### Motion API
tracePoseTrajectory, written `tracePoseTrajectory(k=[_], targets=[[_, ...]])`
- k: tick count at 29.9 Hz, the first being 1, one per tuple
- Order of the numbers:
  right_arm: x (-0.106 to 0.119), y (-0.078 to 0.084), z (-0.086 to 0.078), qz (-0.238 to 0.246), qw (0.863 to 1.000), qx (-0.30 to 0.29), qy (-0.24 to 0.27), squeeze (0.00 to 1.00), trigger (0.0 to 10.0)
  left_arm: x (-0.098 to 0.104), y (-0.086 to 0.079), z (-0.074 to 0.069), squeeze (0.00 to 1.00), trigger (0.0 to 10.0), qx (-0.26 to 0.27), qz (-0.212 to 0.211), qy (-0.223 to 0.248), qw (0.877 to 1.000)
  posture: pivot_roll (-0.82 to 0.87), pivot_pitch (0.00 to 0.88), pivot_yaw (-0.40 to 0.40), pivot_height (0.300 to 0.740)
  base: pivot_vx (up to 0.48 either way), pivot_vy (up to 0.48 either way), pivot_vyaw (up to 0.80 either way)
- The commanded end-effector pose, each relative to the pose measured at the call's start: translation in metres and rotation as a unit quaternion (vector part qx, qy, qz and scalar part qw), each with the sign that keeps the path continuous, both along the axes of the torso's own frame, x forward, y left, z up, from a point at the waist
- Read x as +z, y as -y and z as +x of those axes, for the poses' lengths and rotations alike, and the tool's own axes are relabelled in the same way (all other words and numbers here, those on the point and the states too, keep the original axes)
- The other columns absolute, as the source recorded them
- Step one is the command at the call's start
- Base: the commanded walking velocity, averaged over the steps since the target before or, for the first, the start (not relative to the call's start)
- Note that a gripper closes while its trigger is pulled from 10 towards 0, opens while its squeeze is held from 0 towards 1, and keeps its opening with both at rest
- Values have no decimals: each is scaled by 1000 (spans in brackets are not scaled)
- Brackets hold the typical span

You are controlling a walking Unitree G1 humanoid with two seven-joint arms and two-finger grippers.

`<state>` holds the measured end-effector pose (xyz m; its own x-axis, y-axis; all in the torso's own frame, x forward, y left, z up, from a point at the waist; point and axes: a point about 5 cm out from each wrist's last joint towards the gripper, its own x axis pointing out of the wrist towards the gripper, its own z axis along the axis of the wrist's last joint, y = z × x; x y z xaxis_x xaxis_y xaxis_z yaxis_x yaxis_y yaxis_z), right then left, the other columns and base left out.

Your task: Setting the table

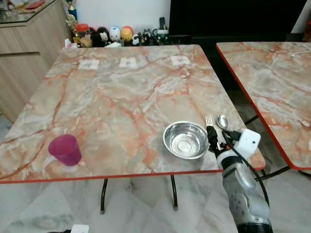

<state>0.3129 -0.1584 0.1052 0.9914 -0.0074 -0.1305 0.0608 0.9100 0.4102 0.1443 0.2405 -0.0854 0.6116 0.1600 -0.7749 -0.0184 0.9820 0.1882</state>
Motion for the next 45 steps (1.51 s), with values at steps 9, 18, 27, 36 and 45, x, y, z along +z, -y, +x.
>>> tracePoseTrajectory(k=[9, 18, 27, 36, 45], targets=[[-15, -11, 9, 58, 995, 33, -75, 0, 10000, 0, 0, -1, 0, 10000, -3, 2, 3, 1000, -64, 81, 24, 740, 0, 0, 0], [-27, -17, 5, 92, 987, 47, -119, 0, 1608, 0, 1, -1, 0, 10000, -7, 2, 5, 1000, -65, 83, 24, 740, 0, 0, 0], [-26, -20, 6, 92, 987, 59, -122, 0, 0, 0, 2, -1, 0, 10000, -7, 4, 4, 1000, -62, 81, 21, 740, 0, 0, 0], [-28, -21, 5, 91, 986, 58, -124, 0, 0, 0, 1, -1, 0, 10000, -7, 7, 2, 1000, -63, 80, 25, 740, 0, 0, 0], [-27, -22, 4, 91, 987, 56, -117, 0, 0, -1, -2, -3, 0, 10000, -4, 9, -10, 1000, -60, 79, 24, 740, 0, 0, 0]])
